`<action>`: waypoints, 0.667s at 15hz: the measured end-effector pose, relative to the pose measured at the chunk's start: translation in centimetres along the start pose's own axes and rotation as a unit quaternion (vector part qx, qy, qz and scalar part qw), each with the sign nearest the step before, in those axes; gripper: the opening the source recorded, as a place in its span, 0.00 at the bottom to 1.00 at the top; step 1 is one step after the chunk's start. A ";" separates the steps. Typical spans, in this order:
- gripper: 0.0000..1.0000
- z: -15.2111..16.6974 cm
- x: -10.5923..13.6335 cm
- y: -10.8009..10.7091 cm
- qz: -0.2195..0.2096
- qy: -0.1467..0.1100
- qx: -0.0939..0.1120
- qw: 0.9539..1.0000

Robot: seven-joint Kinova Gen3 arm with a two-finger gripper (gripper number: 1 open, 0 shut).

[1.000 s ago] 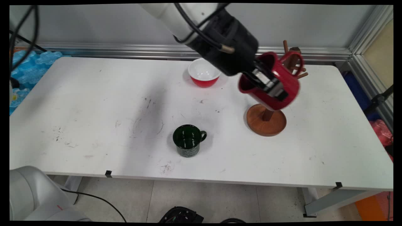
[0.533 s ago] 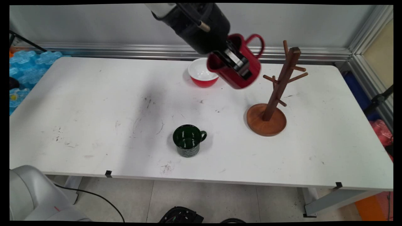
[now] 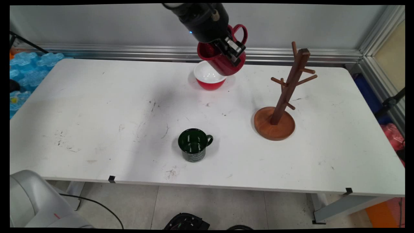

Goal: Place the picked object on the table

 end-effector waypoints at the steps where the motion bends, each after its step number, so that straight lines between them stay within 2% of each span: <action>1: 0.00 0.6 0.4 -0.1 -0.005 -0.004 0.009 1.000; 5: 0.00 3.7 1.7 -0.7 -0.023 -0.030 0.043 0.998; 8: 0.00 6.5 2.1 -1.2 -0.040 -0.058 0.068 0.995; 10: 0.00 8.0 2.0 -1.3 -0.048 -0.073 0.077 0.993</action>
